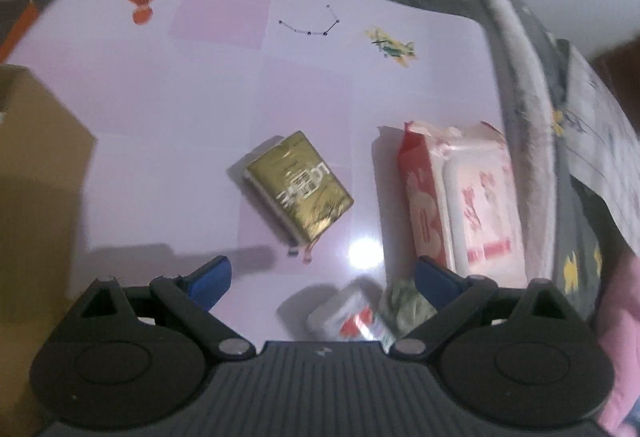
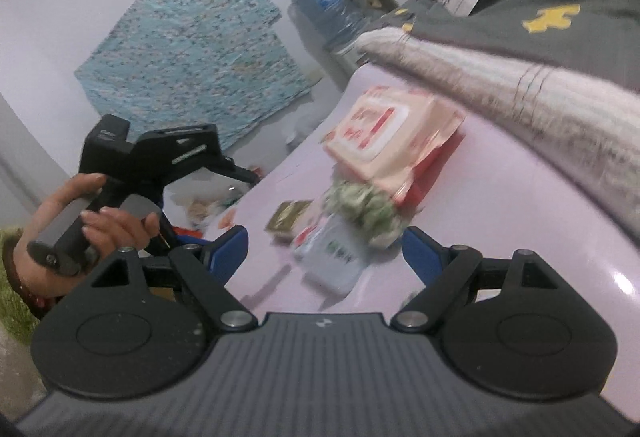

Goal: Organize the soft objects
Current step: 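Close the left tool on the gold packet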

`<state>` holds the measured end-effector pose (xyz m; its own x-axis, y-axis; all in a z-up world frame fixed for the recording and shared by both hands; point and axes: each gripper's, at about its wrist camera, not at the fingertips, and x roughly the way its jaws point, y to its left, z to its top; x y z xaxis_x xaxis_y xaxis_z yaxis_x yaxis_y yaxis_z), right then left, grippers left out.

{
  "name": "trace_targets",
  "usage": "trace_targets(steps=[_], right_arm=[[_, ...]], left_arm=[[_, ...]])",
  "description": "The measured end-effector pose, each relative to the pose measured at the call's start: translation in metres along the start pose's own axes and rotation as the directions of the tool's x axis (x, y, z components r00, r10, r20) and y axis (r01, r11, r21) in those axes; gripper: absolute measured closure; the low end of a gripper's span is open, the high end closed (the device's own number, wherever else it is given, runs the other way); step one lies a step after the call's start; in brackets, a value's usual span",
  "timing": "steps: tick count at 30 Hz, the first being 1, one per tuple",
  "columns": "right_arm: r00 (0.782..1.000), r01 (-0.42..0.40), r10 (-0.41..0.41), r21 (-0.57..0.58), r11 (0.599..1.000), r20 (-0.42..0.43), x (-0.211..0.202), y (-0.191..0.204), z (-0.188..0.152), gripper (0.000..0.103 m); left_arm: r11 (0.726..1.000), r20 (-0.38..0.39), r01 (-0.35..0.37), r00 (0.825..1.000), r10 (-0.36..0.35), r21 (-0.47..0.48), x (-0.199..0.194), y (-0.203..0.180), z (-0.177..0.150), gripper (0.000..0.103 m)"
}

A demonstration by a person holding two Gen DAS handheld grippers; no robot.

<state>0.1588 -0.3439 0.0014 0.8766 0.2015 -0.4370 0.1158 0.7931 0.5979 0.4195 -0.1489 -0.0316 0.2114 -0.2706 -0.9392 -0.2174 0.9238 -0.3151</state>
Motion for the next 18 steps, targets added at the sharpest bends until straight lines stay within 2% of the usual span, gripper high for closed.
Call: trace_targets(steps=[9, 16, 18], right_arm=[[0.997, 0.075, -0.072, -0.087, 0.993, 0.035, 0.042, -0.008, 0.019, 0.021], [0.997, 0.077, -0.078, -0.112, 0.991, -0.008, 0.076, -0.007, 0.017, 0.038], [0.997, 0.073, -0.076, -0.109, 0.991, -0.02, 0.084, -0.008, 0.016, 0.044]], left_arm=[[0.987, -0.032, -0.044, 0.999, 0.039, -0.152, 0.048, 0.006, 0.027, 0.005], [0.975, -0.041, -0.054, 0.998, 0.046, -0.218, 0.065, 0.013, 0.033, 0.012], [0.974, -0.019, -0.052, 0.999, 0.05, -0.219, 0.065, 0.012, 0.034, 0.012]])
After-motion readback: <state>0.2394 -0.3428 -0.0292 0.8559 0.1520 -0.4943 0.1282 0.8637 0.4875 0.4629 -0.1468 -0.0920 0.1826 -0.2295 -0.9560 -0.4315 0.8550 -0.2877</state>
